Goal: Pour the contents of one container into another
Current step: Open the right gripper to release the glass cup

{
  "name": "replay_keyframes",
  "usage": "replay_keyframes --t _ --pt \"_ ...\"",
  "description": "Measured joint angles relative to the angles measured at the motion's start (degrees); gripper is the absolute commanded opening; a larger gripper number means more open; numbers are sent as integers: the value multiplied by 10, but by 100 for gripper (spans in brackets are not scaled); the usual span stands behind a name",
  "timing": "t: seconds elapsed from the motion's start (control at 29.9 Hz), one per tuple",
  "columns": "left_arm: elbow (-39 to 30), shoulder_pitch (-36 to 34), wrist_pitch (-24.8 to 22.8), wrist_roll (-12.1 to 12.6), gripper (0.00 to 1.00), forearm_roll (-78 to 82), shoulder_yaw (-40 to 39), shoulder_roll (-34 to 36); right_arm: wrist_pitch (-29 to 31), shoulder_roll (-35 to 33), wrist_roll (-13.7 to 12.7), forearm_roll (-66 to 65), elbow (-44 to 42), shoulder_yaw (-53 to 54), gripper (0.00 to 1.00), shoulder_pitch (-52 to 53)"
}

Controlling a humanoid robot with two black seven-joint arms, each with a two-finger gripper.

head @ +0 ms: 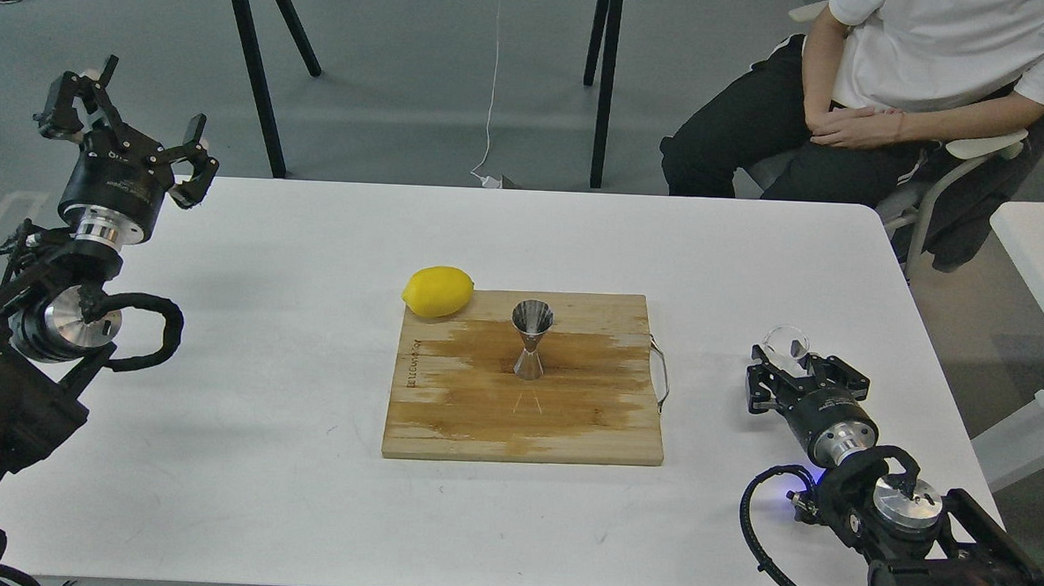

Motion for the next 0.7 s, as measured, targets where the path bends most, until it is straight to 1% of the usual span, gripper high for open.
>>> replay_keyframes --t 0.23,0.6,0.63,0.67,0.7 --pt "0 0 0 0 100 0 0 0 0 0 2 0 -14 0 82 0" --pt "0 -1 1 0 100 0 -1 1 5 0 3 0 -18 0 82 1" --pt "0 -1 1 0 100 0 -1 1 5 0 3 0 -16 0 85 1" --pt "0 -1 1 0 100 0 -1 2 6 0 2 0 -13 0 94 0" --pt "0 -1 1 0 100 0 -1 2 7 0 2 0 -9 0 99 -1"
